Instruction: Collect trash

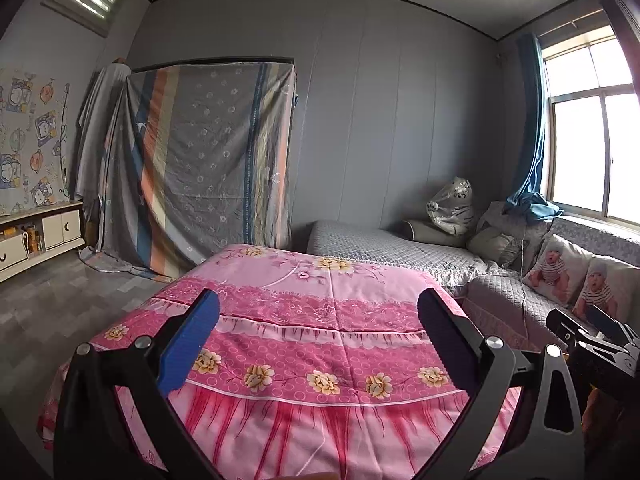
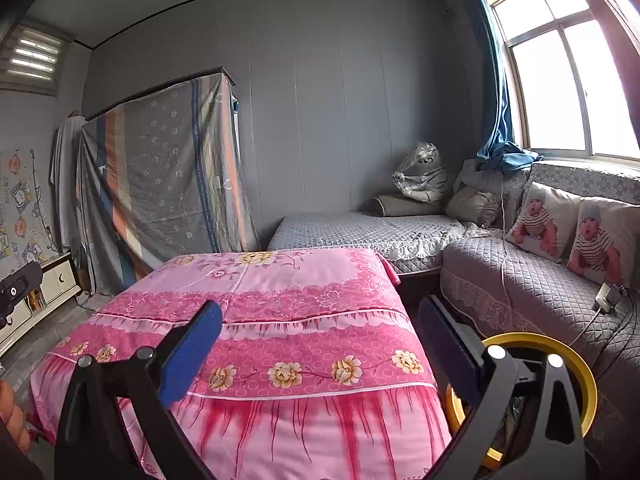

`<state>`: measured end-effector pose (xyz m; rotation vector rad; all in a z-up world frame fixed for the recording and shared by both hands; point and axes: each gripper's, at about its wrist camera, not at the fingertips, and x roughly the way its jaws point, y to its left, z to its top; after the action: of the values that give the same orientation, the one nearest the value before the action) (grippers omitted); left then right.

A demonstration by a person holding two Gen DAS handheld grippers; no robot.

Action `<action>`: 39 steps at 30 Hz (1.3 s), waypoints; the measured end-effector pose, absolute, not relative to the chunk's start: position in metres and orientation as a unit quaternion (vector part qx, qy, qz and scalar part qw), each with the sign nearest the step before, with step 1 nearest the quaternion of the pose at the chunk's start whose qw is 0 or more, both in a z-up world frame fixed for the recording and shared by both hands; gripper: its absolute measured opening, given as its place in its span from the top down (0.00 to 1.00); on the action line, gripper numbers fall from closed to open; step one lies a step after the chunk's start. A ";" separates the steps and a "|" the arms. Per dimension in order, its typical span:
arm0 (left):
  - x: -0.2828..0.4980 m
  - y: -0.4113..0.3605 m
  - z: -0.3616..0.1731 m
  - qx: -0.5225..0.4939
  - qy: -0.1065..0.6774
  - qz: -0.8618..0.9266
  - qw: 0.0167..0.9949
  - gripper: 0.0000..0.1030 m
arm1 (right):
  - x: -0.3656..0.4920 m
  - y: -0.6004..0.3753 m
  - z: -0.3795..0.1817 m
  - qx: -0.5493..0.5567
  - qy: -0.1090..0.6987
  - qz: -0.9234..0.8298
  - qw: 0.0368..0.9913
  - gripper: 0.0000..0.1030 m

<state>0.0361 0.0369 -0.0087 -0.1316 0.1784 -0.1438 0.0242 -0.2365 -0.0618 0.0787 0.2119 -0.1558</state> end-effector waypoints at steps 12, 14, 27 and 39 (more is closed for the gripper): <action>0.030 0.032 -0.008 -0.072 0.084 -0.082 0.990 0.08 | 0.023 -0.232 -0.061 0.040 0.098 -0.081 0.991 0.08; 0.030 0.032 -0.009 -0.071 0.083 -0.080 0.991 0.08 | 0.024 -0.233 -0.062 0.041 0.099 -0.081 0.991 0.08; 0.029 0.030 -0.006 -0.070 0.086 -0.079 0.991 0.08 | 0.026 -0.238 -0.065 0.055 0.107 -0.085 0.989 0.08; 0.030 0.030 -0.009 -0.070 0.089 -0.085 0.990 0.08 | 0.028 -0.242 -0.069 0.063 0.117 -0.087 0.987 0.08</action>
<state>0.0300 0.0303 -0.0090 -0.1412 0.1790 -0.1706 0.0280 -0.2423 -0.0691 0.1256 0.2351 -0.1748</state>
